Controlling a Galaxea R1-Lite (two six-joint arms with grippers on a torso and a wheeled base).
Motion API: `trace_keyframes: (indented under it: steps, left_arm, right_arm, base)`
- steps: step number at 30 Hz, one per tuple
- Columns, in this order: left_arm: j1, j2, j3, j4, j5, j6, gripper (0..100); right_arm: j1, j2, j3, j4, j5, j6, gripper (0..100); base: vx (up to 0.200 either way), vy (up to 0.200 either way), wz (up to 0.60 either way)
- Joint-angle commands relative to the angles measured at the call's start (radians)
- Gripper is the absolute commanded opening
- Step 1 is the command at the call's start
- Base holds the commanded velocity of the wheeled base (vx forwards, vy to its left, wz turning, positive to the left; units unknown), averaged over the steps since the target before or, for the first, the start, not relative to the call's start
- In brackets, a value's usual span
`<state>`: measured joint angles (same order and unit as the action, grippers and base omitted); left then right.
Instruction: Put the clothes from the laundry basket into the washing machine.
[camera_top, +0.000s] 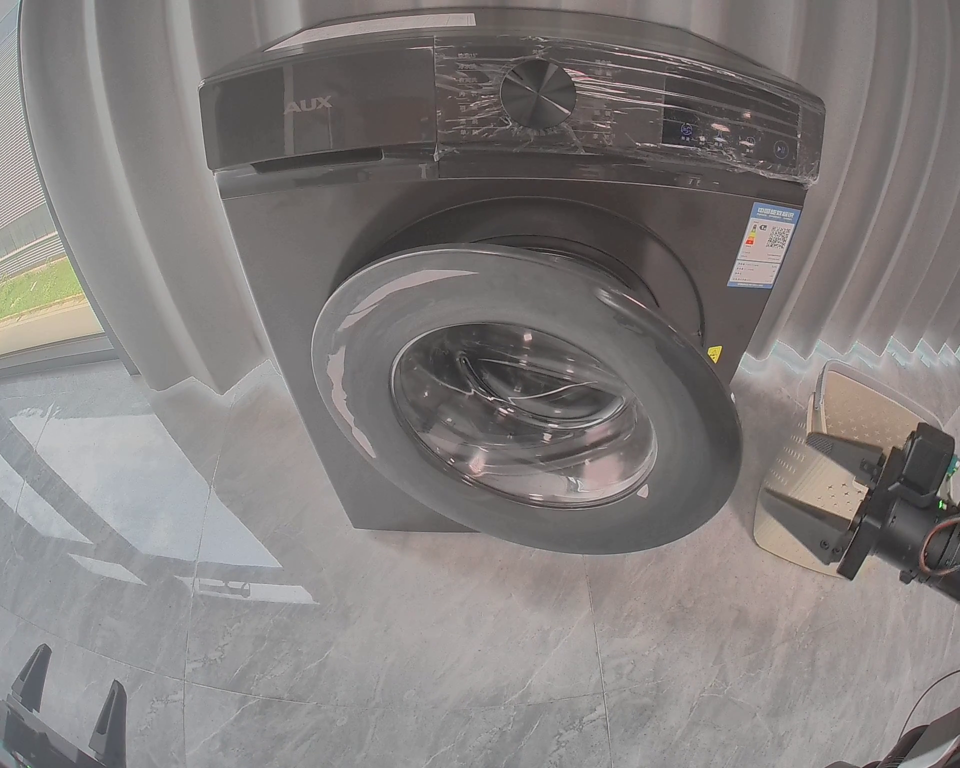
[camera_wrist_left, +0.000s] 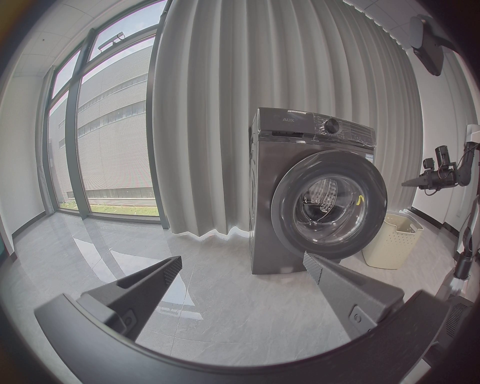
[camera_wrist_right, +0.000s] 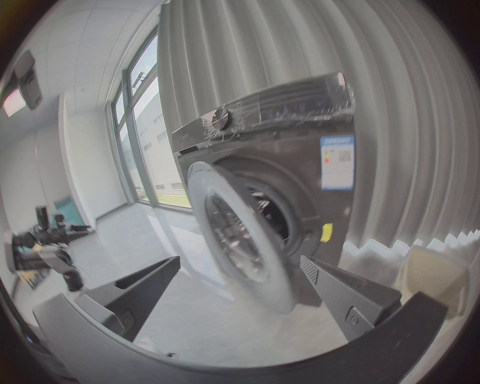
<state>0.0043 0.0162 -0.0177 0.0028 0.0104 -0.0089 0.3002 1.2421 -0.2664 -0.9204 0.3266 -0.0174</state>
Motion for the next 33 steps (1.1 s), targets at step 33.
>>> trace_keyframes:
  steps: [33]
  left_arm:
    - [0.000,-0.016,0.018,0.000,0.000,0.000,100]
  right_arm:
    - [0.088,0.505,-0.171,-0.419,-0.075,0.310,100]
  base:
    - [0.000,0.000,0.00]
